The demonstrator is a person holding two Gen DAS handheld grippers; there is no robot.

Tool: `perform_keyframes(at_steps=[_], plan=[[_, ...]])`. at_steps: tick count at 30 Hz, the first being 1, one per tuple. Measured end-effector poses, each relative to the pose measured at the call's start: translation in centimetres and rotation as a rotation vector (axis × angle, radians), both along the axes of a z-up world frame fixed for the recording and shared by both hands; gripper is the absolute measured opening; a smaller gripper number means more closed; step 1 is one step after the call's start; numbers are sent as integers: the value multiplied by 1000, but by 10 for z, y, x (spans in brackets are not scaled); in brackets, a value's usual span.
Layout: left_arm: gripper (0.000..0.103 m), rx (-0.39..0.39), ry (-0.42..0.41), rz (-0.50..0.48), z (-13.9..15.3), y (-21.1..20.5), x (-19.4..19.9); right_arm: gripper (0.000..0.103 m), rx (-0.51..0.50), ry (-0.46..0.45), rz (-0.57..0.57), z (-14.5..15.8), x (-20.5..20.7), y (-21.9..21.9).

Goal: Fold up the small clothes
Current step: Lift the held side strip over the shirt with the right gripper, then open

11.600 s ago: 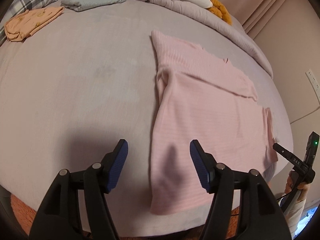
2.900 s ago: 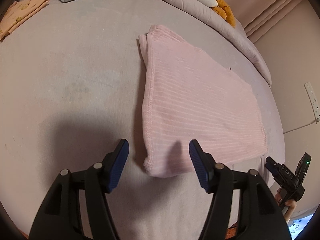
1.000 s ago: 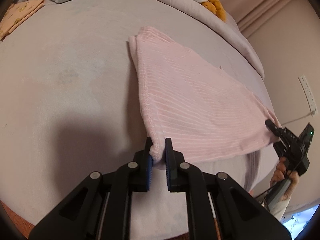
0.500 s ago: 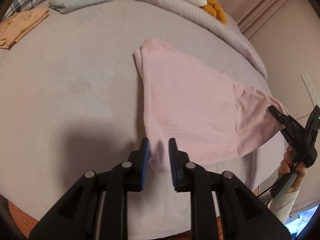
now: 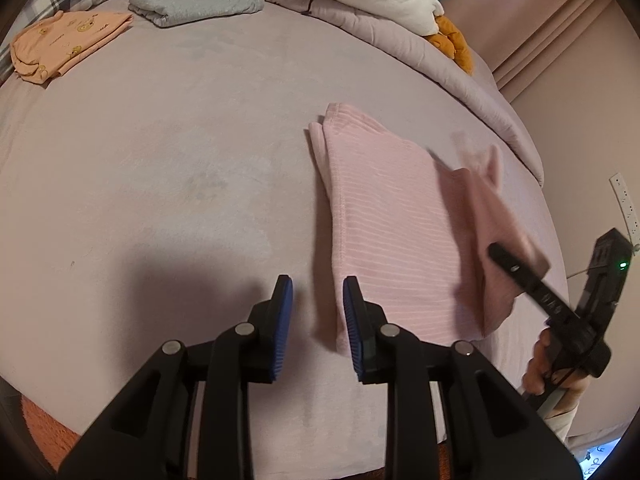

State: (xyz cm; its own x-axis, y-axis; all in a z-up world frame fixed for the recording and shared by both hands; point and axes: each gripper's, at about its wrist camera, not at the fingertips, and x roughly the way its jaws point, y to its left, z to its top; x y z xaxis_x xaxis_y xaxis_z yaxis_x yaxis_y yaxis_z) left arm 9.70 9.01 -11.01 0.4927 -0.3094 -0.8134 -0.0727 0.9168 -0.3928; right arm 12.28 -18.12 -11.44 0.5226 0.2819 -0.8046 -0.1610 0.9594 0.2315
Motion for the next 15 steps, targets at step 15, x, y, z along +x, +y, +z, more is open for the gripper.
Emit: perform_keyframes(at_steps=[15], plan=[[49,-33,-42,-53,16,-11,13,25,-12,105,55,-14,-2,11]])
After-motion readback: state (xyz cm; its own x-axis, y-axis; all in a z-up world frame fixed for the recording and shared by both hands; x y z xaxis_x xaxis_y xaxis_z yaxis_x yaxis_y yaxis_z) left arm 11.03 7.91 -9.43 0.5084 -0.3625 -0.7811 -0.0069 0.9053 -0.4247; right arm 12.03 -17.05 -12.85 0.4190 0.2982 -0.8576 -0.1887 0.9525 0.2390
